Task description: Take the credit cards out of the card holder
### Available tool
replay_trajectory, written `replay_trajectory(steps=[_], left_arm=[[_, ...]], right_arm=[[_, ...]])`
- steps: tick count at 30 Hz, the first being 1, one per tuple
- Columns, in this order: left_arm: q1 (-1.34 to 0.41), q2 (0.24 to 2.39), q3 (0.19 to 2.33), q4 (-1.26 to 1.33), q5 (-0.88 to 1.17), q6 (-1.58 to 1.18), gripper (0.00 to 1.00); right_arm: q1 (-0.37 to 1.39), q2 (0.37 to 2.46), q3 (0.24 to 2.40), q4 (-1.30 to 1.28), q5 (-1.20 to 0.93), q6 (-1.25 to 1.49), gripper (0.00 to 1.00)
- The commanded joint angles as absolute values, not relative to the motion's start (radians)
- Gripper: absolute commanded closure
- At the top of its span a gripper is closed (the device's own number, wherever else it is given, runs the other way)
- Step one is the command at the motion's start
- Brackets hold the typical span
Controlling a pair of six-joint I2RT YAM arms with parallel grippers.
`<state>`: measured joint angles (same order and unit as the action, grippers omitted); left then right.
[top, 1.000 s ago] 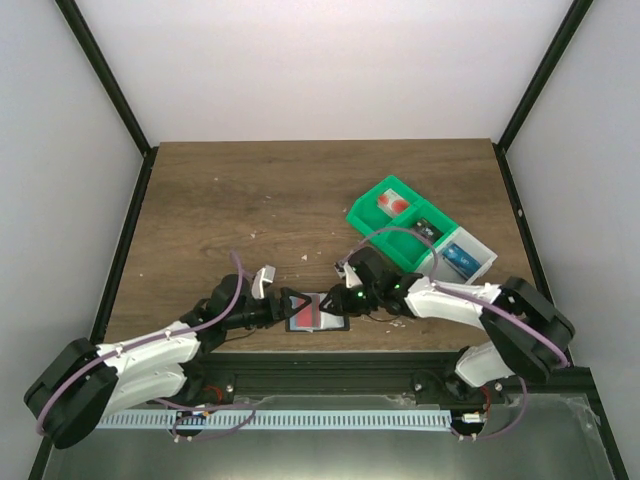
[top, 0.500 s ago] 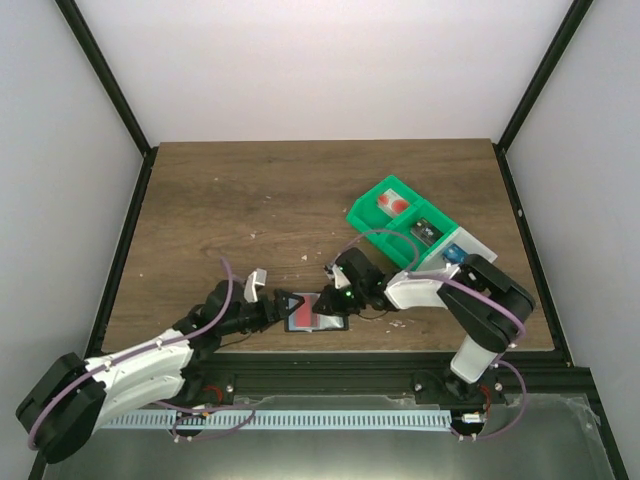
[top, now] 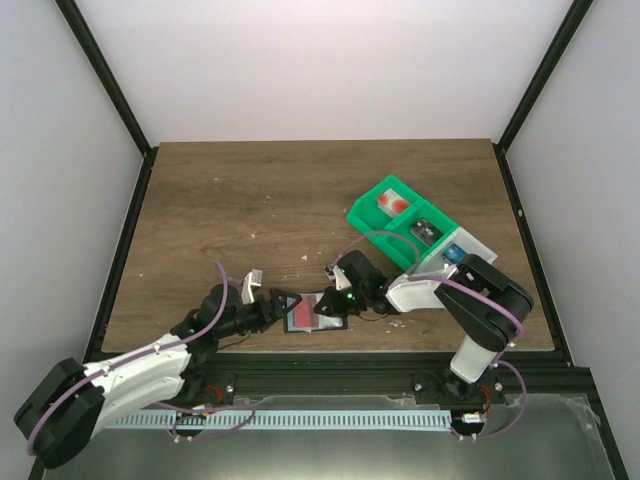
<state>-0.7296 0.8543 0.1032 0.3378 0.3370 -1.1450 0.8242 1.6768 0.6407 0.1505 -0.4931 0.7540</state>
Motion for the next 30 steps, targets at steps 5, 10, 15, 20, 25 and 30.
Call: replay_trajectory(steps=[5,10,15,20,25,30], left_arm=[[-0.714,0.949,0.089,0.502,0.400,-1.191,0.00],[-0.712,0.953,0.098,0.506,0.402,-1.177,0.00],[-0.686,0.971,0.089,0.518,0.441,-1.166,0.00],[-0.675,0.998,0.076,0.552,0.451,-1.166,0.00],[-0.676,1.069,0.104,0.610,0.531,-1.138,0.00],[-0.676,1.096,0.087,0.618,0.514,-1.140,0.00]], right_arm=[[0.837,1.732,0.564,0.214,-0.500,0.788,1.00],[0.838,1.753,0.532,0.280,-0.538,0.826,1.00],[0.838,1.751,0.507,0.313,-0.548,0.845,0.99],[0.838,1.747,0.505,0.313,-0.547,0.844,1.00],[0.837,1.750,0.506,0.312,-0.545,0.845,1.00],[0.838,1.751,0.504,0.312,-0.545,0.844,1.00]])
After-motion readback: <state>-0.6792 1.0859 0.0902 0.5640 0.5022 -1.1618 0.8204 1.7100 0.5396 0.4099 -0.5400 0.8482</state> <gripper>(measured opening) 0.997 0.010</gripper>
